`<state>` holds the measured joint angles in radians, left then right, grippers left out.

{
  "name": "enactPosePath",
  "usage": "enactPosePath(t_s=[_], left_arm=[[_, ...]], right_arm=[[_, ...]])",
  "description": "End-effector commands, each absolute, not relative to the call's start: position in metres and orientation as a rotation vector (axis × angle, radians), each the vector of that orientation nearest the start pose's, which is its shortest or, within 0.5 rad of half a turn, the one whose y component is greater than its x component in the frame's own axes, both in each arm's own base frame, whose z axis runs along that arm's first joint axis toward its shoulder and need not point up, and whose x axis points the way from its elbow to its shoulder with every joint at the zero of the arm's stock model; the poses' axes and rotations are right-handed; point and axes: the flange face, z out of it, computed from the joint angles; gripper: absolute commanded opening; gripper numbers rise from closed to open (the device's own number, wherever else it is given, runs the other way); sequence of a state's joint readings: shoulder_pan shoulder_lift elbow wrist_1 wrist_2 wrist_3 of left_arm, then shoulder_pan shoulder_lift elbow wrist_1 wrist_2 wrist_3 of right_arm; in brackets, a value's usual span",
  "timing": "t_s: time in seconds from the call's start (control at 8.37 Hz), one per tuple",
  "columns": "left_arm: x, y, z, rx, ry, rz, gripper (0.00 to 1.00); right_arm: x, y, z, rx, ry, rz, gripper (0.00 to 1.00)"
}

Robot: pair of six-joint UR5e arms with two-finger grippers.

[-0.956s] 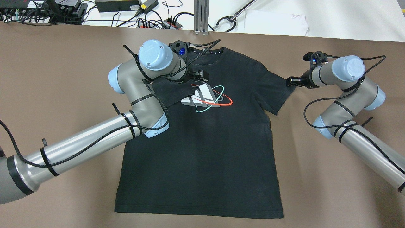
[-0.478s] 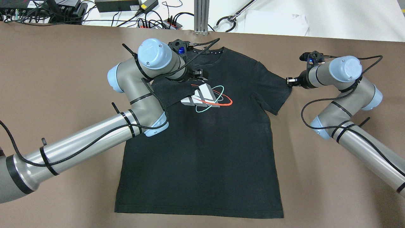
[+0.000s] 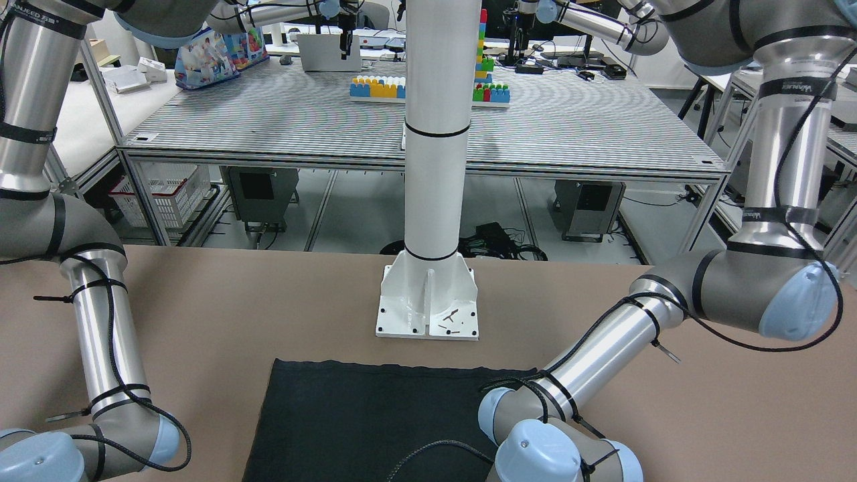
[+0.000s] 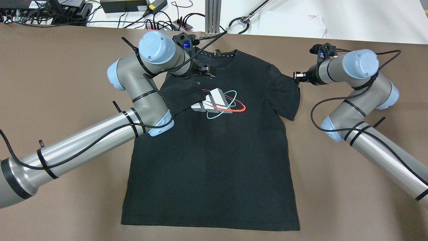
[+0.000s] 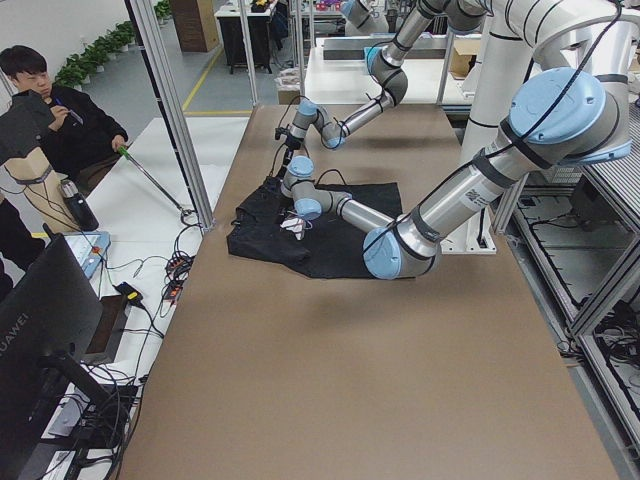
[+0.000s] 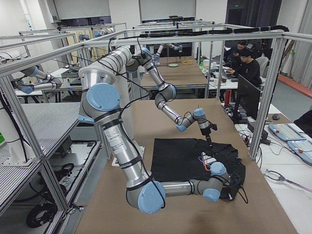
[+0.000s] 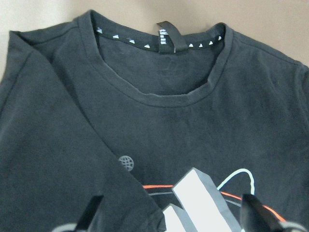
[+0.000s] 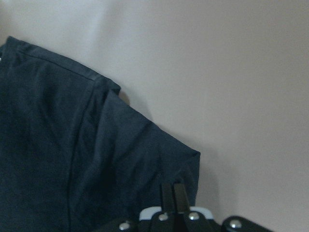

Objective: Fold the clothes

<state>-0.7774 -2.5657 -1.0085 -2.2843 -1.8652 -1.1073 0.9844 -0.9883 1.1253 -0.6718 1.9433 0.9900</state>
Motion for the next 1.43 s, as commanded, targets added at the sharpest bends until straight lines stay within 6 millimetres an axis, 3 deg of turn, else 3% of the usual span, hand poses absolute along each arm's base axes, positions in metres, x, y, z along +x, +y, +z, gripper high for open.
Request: enactPosePath(t_s=[0.0, 0.12, 0.24, 0.36, 0.6, 0.96, 1.08, 1.2, 1.31], left_arm=[[0.493, -0.685, 0.224, 0.500, 1.000, -0.044, 1.00], [0.485, -0.690, 0.229, 0.509, 0.991, -0.042, 1.00], [0.481, -0.693, 0.231, 0.515, 0.982, -0.040, 1.00], [0.479, -0.695, 0.232, 0.516, 0.981, -0.042, 1.00], [0.478, -0.695, 0.238, 0.512, 0.976, -0.045, 1.00], [0.478, -0.694, 0.243, 0.509, 0.973, -0.043, 1.00], [0.476, -0.695, 0.242, 0.511, 0.973, -0.047, 1.00], [0.474, -0.697, 0.242, 0.512, 0.974, -0.049, 1.00], [0.474, -0.696, 0.238, 0.516, 0.981, -0.048, 1.00]], right_arm=[[-0.385, -0.695, 0.327, 0.501, -0.956, 0.271, 0.00], [-0.418, -0.692, 0.286, 0.545, -0.935, 0.314, 0.00], [-0.452, -0.679, 0.262, 0.534, -0.930, 0.334, 0.00], [-0.472, -0.669, 0.251, 0.534, -0.935, 0.344, 0.00], [-0.516, -0.642, 0.260, 0.545, -0.905, 0.338, 0.00], [-0.543, -0.623, 0.267, 0.559, -0.880, 0.314, 0.00], [-0.544, -0.622, 0.264, 0.557, -0.888, 0.306, 0.24], [-0.543, -0.623, 0.258, 0.563, -0.893, 0.303, 0.63], [-0.542, -0.623, 0.253, 0.566, -0.891, 0.300, 0.93]])
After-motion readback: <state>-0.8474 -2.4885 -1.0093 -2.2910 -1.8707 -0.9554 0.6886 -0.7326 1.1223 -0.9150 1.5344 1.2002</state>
